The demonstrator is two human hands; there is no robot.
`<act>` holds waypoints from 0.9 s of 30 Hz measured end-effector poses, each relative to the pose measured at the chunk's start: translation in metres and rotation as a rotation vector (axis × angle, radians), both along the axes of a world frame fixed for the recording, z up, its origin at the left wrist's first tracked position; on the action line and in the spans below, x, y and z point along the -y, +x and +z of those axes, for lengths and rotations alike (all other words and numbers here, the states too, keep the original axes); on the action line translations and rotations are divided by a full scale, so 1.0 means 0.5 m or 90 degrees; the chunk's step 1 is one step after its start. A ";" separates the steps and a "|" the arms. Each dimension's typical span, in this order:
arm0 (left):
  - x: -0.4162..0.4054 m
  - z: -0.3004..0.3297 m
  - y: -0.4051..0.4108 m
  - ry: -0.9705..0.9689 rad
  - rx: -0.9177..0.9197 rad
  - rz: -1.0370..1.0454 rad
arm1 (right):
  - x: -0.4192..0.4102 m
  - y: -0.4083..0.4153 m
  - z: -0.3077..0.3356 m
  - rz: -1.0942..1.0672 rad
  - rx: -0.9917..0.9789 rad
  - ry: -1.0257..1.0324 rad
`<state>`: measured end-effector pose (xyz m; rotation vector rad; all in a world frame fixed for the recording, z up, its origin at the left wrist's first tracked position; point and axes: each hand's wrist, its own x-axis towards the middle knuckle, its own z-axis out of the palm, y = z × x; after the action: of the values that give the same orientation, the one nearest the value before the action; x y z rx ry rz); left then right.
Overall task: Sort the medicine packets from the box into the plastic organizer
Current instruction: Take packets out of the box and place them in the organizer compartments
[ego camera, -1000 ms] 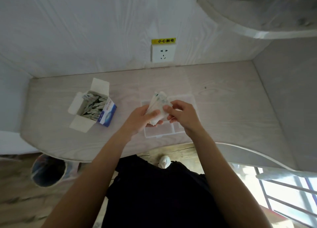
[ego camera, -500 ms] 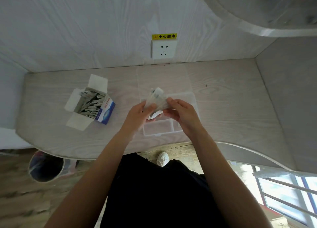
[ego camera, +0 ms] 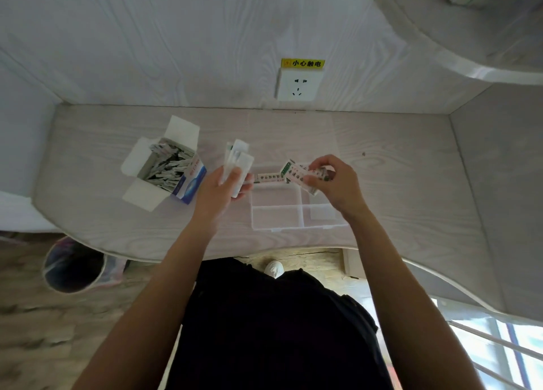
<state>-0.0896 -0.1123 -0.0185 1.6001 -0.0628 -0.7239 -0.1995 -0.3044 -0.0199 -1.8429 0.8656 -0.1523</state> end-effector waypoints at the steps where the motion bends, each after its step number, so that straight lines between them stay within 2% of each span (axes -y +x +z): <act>1: -0.003 -0.001 -0.002 0.003 0.004 0.008 | -0.001 0.006 -0.003 0.017 0.000 -0.011; 7: -0.025 -0.023 -0.007 0.041 0.009 0.046 | -0.040 0.020 -0.020 0.219 -0.010 -0.120; 14: -0.027 -0.031 -0.012 0.052 -0.005 0.075 | -0.067 0.040 -0.050 0.338 -0.034 -0.259; 18: -0.026 -0.035 -0.015 0.073 0.000 0.062 | -0.077 0.053 -0.044 0.535 -0.193 -0.557; 20: -0.028 -0.039 -0.016 0.084 0.002 0.050 | -0.084 0.054 -0.032 0.591 -0.199 -0.637; 23: -0.031 -0.042 -0.016 0.080 -0.010 0.048 | -0.091 0.058 -0.024 0.616 -0.186 -0.663; 27: -0.032 -0.042 -0.013 0.087 -0.018 0.050 | -0.100 0.070 -0.028 0.612 -0.210 -0.612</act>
<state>-0.0961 -0.0963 -0.0394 1.7127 0.0714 -0.7027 -0.1644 -0.2544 -0.0341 -3.0459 -0.0401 0.4288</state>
